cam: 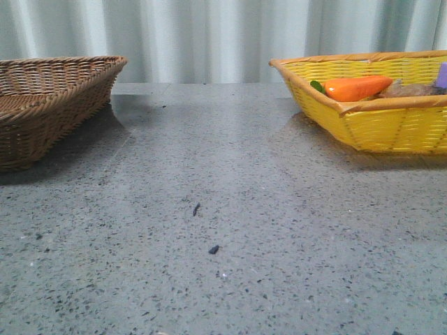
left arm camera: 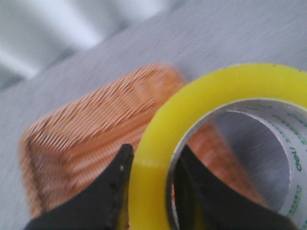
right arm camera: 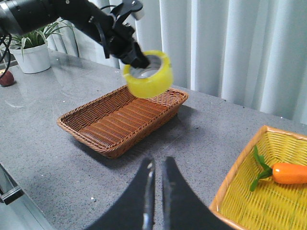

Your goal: Transfer tape with both arms

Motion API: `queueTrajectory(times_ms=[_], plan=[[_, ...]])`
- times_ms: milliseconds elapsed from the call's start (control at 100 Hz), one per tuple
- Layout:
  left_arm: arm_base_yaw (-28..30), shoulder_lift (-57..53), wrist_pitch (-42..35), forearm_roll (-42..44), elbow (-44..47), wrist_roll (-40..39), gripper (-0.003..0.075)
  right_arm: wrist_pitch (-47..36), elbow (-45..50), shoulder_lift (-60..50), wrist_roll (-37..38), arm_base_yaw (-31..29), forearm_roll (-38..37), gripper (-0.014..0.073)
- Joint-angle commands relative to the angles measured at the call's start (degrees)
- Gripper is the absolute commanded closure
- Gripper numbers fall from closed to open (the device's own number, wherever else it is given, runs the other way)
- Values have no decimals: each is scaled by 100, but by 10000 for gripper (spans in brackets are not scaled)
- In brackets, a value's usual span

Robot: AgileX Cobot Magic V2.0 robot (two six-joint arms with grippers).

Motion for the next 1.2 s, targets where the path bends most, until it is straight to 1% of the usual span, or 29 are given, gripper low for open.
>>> queueTrajectory(times_ms=[0, 70, 150, 190, 260, 310, 350, 360, 380, 430, 450, 480, 530, 560, 640, 740, 810, 860, 930, 980, 1090, 1120, 1190], plan=[[415, -265, -106, 16, 21, -30, 741, -479, -117, 68, -5, -10, -1, 641], [704, -265, -58, -164, 238, -30, 741, -479, -117, 68, -5, -10, -1, 641], [941, -265, -213, -241, 520, -41, 741, -479, -117, 68, -5, -10, -1, 641], [1034, -265, -311, -241, 679, -170, 738, -479, -117, 68, -5, -10, -1, 641], [1153, -265, -483, -241, 933, -423, 706, -479, -117, 68, -5, -10, -1, 641], [1182, -265, -511, -241, 1076, -461, 641, -479, -117, 68, -5, -10, -1, 641], [1182, -265, -498, -241, 1162, -510, 563, -479, -117, 68, -5, -10, -1, 641], [1182, -265, -487, -241, 1164, -558, 533, -479, -117, 68, -5, -10, -1, 641], [1182, -265, -473, -241, 1192, -611, 503, -479, -117, 68, -5, -10, -1, 641], [1182, -265, -429, -241, 1202, -851, 384, -479, -117, 68, -5, -10, -1, 641], [1182, -277, -415, -255, 1202, -903, 355, -479, -117, 68, -5, -10, -1, 641], [1157, -287, -400, -314, 1202, -933, 292, -479, -117, 68, -5, -10, -1, 641], [1120, -373, -431, -480, 1202, -933, 233, -479, -117, 68, -5, -10, -1, 641], [1092, -439, -541, -597, 1218, -933, 221, -468, -117, 68, -5, -10, -1, 641], [956, -777, -1017, -812, 1415, -933, 240, -391, -108, 68, -5, -10, -1, 641], [570, -1555, -2088, -866, 2011, -933, 302, -381, -22, -10, -5, -10, -49, 641], [211, -2191, -3007, -866, 2680, -933, 353, -549, 157, -154, -16, -10, -200, 641], [-63, -2665, -3761, -866, 3332, -933, 385, -733, 391, -325, -32, -10, -390, 641], [-479, -3330, -4578, -866, 4227, -933, 424, -1090, 772, -650, -32, -10, -753, 641], [-769, -3785, -5017, -914, 4853, -945, 450, -1359, 1076, -945, -32, -10, -987, 641], [-1390, -4722, -5599, -1514, 6117, -945, 524, -1855, 1660, -1444, -32, -10, -1219, 641], [-1534, -4931, -5707, -1718, 6491, -945, 545, -1874, 1808, -1567, -32, -10, -1219, 641], [-1846, -5395, -5927, -1858, 7149, -945, 603, -1812, 2042, -1739, -32, -10, -1219, 641]])
